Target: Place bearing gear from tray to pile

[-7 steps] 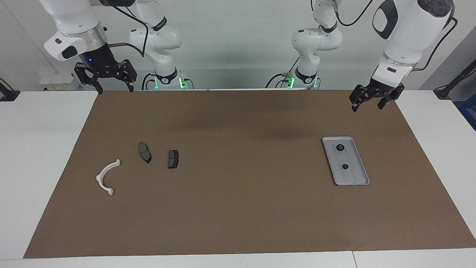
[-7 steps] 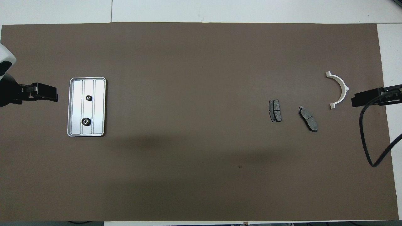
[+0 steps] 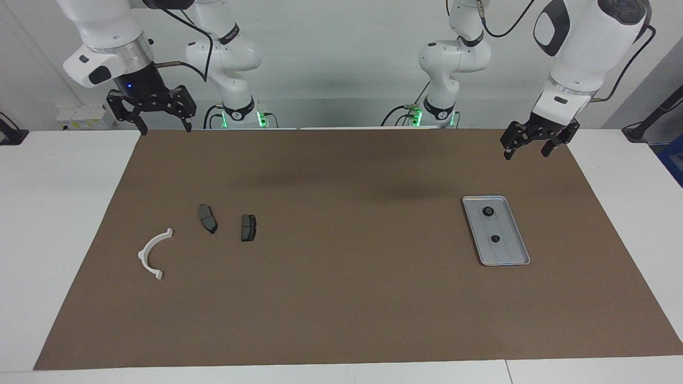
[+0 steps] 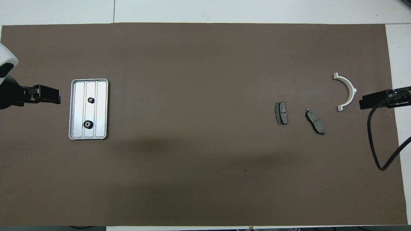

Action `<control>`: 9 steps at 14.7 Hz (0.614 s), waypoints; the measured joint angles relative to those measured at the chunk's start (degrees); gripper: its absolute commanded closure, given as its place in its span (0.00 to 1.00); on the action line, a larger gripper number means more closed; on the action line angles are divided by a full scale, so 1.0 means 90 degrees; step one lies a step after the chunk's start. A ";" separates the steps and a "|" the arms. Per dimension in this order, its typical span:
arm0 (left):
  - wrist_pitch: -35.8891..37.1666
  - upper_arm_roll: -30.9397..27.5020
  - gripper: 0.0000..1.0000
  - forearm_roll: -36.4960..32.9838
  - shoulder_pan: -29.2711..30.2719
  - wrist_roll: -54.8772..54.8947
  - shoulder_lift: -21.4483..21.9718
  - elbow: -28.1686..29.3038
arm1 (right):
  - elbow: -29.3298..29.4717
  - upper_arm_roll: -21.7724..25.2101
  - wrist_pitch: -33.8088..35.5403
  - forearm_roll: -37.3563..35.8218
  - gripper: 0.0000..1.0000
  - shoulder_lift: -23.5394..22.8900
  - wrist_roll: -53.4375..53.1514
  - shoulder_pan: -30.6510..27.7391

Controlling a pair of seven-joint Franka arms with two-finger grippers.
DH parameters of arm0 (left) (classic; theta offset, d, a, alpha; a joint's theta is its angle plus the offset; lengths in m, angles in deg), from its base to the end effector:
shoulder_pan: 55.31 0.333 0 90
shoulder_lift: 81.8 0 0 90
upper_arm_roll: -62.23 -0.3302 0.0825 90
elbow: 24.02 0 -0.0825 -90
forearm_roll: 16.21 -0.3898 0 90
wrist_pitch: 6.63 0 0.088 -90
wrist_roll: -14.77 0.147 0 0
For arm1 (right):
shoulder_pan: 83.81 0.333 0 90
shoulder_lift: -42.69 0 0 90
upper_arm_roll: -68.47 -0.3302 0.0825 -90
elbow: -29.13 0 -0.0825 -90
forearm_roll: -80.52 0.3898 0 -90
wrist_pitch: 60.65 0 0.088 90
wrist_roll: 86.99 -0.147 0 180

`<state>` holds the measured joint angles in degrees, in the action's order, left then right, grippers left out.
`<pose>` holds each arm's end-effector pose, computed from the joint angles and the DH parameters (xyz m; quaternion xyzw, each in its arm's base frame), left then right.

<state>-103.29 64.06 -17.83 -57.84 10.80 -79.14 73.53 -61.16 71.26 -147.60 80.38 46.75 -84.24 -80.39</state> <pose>0.5537 -0.0387 0.5715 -0.9998 0.0048 -0.0165 0.0136 0.5323 0.0045 0.6302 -0.9995 -0.0295 -0.0062 0.0004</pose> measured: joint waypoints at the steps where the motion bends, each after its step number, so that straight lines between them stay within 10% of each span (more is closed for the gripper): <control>1: 0.0001 0.0001 0.00 0.0000 -0.0002 -0.0010 0.0000 0.0001 | 0.0000 0.0000 0.0000 0.0000 0.00 0.0000 0.0000 0.0000; 9: -0.1571 -0.0034 0.00 0.0000 0.0009 -0.0171 0.0128 0.1333 | -0.0002 0.0000 0.0000 0.0000 0.00 0.0000 0.0000 -0.0001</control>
<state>-117.43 63.75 -17.83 -57.76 9.26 -77.99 85.53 -61.18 71.26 -147.60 80.38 46.75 -84.24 -80.40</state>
